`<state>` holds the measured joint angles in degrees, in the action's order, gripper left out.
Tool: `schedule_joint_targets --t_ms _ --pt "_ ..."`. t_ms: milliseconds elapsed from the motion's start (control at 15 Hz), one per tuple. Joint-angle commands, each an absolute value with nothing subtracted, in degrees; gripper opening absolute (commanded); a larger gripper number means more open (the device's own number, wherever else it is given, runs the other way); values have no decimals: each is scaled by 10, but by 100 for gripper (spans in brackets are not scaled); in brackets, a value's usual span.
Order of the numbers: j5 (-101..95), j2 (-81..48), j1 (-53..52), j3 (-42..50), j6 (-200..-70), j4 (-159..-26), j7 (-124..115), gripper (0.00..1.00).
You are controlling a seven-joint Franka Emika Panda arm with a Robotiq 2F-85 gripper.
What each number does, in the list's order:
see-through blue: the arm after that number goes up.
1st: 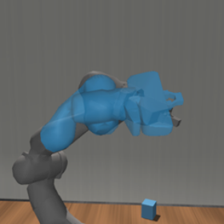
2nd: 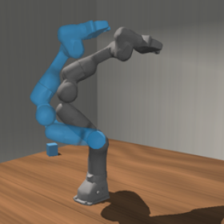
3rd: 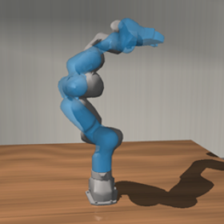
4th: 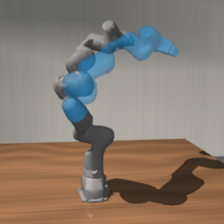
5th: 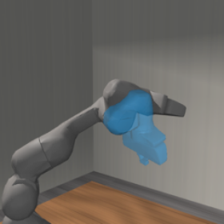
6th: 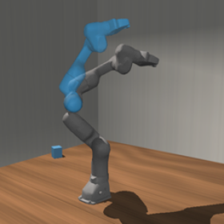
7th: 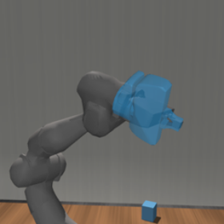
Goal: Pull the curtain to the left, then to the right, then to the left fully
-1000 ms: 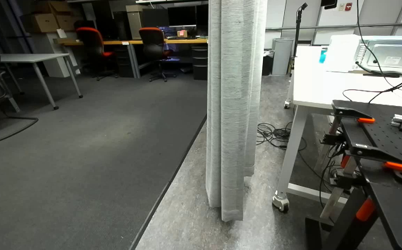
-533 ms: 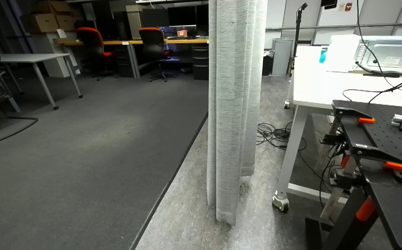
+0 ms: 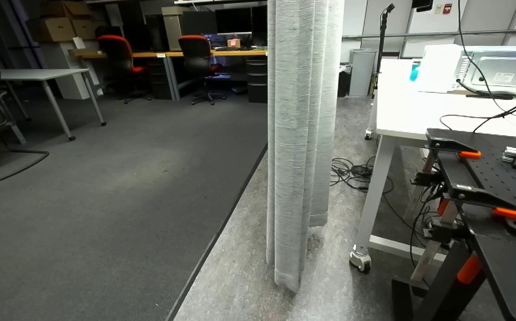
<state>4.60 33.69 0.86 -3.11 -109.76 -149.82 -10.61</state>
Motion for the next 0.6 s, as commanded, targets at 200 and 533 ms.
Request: schedule_joint_targets --t_ms 200,533 --pt "46 337 8 -30 -1097 -1497 -106 100" --pt "44 328 10 -31 -1099 -1491 -109 100"
